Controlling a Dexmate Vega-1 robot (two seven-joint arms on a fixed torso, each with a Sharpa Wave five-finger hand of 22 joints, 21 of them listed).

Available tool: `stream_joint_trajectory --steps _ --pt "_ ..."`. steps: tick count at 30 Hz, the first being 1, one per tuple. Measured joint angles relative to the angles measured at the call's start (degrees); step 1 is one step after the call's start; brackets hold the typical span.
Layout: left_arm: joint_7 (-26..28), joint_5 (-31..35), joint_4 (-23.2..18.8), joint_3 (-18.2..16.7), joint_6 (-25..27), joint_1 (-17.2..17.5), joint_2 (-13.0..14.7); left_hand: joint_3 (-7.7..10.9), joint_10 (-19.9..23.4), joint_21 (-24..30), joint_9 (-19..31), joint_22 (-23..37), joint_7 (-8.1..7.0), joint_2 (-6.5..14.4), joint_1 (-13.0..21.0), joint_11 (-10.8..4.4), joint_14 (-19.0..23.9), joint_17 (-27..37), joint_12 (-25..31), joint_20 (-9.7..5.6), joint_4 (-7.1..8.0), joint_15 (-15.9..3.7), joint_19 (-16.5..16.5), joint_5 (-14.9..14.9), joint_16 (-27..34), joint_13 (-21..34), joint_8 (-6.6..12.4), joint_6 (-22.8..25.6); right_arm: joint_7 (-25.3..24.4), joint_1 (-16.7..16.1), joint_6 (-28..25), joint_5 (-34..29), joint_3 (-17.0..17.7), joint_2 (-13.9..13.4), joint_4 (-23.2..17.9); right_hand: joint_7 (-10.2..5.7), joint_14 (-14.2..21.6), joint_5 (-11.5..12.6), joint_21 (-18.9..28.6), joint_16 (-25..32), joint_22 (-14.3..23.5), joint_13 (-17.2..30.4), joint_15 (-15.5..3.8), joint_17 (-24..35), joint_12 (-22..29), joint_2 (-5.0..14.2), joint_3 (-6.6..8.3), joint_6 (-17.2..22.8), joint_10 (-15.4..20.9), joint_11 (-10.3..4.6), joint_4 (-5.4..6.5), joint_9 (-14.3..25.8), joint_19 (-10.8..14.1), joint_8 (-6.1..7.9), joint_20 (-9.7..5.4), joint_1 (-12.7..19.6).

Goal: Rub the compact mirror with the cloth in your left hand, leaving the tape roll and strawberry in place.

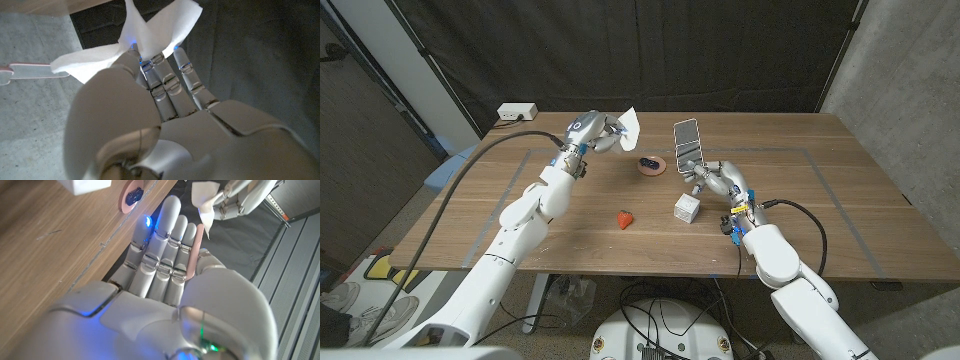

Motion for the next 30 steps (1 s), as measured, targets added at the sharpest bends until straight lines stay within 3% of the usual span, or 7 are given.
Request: stream_joint_trajectory --steps 9,25,30 --pt "-1.8 -6.1 3.1 0.8 -5.0 -3.2 -2.3 0.00 0.0 0.6 0.0 -0.3 -0.01 0.0 0.0 0.00 0.0 0.6 0.0 -0.22 0.00 0.00 -0.4 0.0 -0.4 0.0 -0.22 0.0 -1.1 1.0 0.4 -5.3 -1.2 0.0 0.3 0.20 0.0 0.0 0.3 0.0 -0.5 0.0 0.00 0.0 0.0 0.00 0.00 0.2 0.0 0.00 0.00 0.3 0.0 -0.07 0.00 0.0" --pt "-9.8 -19.7 9.1 2.2 -11.9 -8.5 -6.3 -0.35 0.0 1.5 0.0 -0.5 0.00 -0.6 0.5 0.00 0.4 1.5 0.0 0.10 0.35 -0.20 -0.7 0.0 -0.8 0.1 -0.67 0.4 -2.4 2.7 1.1 -14.0 -3.1 0.2 0.6 0.09 0.0 0.2 1.0 -0.4 -1.3 0.1 0.00 0.3 -0.4 0.00 -0.39 0.3 0.0 0.01 -0.24 0.3 -0.6 -0.39 0.20 0.0" --pt "-11.6 -21.6 10.0 2.7 -12.4 -9.5 -7.2 -0.48 0.2 1.5 0.0 -0.5 -0.26 -0.6 0.5 0.20 0.4 2.0 -0.2 -0.02 0.47 -0.19 -3.1 0.0 -1.2 0.1 -0.84 0.7 -2.9 3.4 1.2 -16.8 -3.7 0.5 0.8 0.51 0.0 0.2 1.4 -0.4 -1.5 0.1 0.00 0.3 -0.4 0.00 -0.39 0.7 0.0 0.01 -0.24 0.2 -0.6 -0.39 0.20 0.0"
